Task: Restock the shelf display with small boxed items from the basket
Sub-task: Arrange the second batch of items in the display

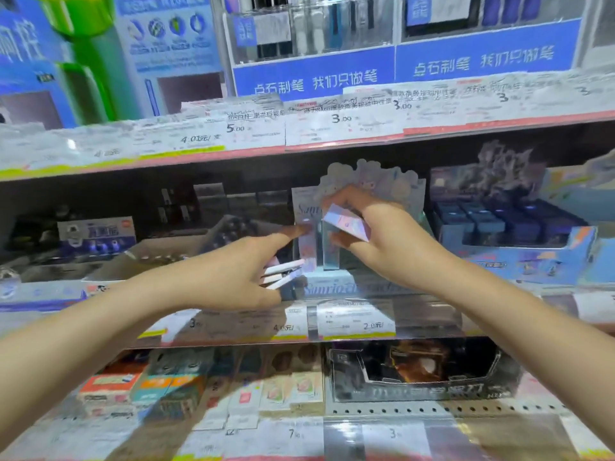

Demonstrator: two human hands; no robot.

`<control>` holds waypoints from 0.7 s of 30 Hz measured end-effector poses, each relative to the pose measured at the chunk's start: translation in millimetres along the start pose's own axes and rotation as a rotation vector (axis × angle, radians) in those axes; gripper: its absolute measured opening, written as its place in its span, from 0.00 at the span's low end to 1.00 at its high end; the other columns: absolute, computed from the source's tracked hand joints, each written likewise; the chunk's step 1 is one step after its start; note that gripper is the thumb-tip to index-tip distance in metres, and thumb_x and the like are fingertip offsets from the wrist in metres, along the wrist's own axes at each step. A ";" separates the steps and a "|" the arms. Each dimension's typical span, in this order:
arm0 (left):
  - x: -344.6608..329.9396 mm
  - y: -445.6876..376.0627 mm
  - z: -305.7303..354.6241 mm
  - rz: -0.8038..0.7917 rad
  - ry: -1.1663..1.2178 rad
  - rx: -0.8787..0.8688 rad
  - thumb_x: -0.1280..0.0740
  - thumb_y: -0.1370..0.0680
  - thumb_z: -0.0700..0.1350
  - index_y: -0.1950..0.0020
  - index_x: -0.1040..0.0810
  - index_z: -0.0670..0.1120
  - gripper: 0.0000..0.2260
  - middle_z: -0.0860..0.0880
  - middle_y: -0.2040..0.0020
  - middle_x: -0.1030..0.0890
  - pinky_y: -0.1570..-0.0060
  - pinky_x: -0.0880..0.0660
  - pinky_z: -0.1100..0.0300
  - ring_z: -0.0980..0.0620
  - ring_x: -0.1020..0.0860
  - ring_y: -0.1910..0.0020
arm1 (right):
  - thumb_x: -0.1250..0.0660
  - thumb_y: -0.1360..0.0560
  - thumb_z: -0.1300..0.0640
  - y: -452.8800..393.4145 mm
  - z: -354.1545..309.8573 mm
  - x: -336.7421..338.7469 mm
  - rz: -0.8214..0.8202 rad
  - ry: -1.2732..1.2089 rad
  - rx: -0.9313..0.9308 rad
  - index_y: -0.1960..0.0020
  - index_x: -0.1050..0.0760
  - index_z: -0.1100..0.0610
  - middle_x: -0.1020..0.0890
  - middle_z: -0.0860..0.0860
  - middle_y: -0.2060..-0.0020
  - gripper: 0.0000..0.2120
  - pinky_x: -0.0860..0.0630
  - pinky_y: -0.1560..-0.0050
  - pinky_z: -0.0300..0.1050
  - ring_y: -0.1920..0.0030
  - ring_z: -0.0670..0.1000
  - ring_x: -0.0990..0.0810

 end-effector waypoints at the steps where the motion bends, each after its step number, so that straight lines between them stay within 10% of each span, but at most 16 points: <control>1: -1.5 -0.8 -1.7 -0.009 0.006 0.003 0.36 0.27 0.49 0.24 0.51 0.56 0.35 0.50 0.69 0.27 0.74 0.34 0.67 0.59 0.29 0.73 | 0.35 0.26 0.58 1.0 -0.7 -2.2 -0.004 0.007 0.006 0.41 0.33 0.51 0.20 0.57 0.53 0.15 0.24 0.55 0.54 0.55 0.58 0.24; 21: 1.9 3.7 -7.2 0.117 0.201 0.047 0.36 0.30 0.52 0.29 0.43 0.63 0.31 0.39 0.59 0.19 0.69 0.29 0.61 0.52 0.24 0.72 | 0.36 0.25 0.58 10.4 -6.1 -7.2 -0.209 -0.068 0.056 0.60 0.27 0.59 0.25 0.49 0.68 0.07 0.38 0.69 0.38 0.71 0.44 0.32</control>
Point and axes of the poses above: each hand's wrist, its own y-axis away from the middle knuckle, its own x-axis out of the back of the hand, z = x × y, the point moved 8 cm from there along -y, towards the middle knuckle
